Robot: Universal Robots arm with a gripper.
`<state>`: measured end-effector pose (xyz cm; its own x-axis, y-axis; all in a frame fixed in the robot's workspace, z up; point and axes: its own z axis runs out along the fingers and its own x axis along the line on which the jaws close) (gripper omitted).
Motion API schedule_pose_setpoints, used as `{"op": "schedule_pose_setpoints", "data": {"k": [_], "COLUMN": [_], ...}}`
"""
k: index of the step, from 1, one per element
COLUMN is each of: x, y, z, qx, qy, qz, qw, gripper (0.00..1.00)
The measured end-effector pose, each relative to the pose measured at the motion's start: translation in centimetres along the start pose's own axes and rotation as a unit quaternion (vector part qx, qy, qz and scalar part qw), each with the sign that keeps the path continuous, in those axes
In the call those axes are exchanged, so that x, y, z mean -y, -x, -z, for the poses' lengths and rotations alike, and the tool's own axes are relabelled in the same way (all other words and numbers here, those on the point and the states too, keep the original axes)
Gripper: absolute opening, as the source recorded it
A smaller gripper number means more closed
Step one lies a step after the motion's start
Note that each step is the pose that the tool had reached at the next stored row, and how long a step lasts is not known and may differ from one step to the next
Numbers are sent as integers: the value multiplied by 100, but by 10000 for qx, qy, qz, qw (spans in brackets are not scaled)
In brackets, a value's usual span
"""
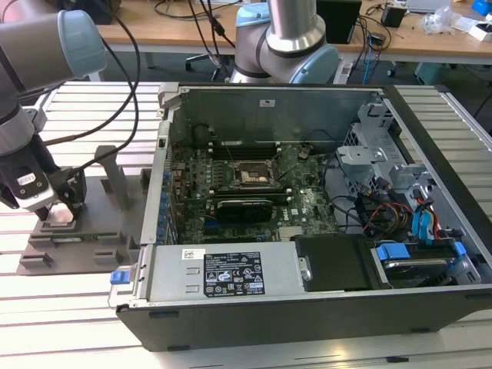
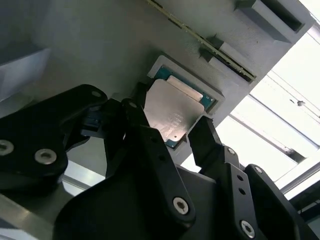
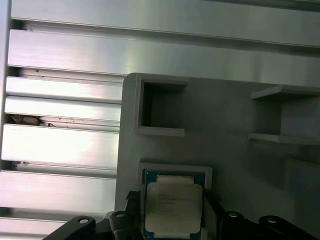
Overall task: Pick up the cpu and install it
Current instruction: 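Pick up the cpu and move it towards the insertion slot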
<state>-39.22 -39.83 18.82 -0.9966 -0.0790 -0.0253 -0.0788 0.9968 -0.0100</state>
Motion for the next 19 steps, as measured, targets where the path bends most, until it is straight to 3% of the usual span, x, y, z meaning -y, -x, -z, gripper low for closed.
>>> {"op": "schedule_pose_setpoints", "data": {"k": [12, 14, 19], "x": [8, 8, 8], "y": [12, 14, 16], "z": [-16, -15, -15], "qx": [2, 2, 2], "qy": [1, 0, 0], "qz": [-29, -29, -29], "qw": [10000, 10000, 10000], "gripper": [60, 55, 55]}}
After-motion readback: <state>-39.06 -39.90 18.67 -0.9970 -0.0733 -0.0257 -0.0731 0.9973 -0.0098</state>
